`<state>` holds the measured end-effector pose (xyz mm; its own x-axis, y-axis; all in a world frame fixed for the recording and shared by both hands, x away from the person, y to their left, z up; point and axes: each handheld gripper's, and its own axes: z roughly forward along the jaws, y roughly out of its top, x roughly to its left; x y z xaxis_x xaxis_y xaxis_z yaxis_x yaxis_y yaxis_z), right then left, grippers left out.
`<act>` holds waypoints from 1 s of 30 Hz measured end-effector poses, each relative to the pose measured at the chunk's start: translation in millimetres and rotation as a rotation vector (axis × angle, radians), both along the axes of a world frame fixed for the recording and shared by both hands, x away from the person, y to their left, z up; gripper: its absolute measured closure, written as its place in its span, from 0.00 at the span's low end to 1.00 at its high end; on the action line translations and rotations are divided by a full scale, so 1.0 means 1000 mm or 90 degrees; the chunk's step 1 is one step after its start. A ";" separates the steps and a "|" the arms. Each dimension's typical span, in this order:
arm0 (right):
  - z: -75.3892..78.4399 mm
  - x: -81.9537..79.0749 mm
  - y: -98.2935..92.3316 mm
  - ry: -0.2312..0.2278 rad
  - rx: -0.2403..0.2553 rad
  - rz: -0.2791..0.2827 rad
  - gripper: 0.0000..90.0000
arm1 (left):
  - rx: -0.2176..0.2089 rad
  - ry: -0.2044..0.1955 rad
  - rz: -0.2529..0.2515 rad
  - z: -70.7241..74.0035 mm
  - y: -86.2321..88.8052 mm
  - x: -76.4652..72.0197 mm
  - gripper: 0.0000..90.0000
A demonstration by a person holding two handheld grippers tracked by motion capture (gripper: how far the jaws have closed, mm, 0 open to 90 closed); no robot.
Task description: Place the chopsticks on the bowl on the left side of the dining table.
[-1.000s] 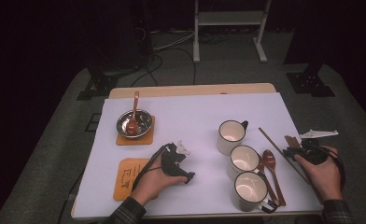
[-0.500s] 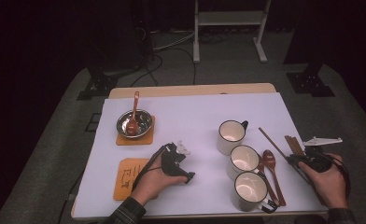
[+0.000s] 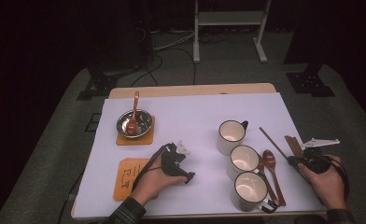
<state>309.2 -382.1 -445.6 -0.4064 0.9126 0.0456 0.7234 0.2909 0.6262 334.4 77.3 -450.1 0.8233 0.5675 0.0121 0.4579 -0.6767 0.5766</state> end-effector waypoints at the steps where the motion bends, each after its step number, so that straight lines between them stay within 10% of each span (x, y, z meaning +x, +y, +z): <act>1: 0.000 0.000 0.000 0.001 0.002 -0.001 0.94 | 0.000 0.000 0.000 0.000 0.000 0.000 0.07; 30: 0.008 0.009 -0.002 -0.003 0.034 -0.027 0.94 | -0.011 -0.009 -0.010 -0.001 0.003 -0.001 0.08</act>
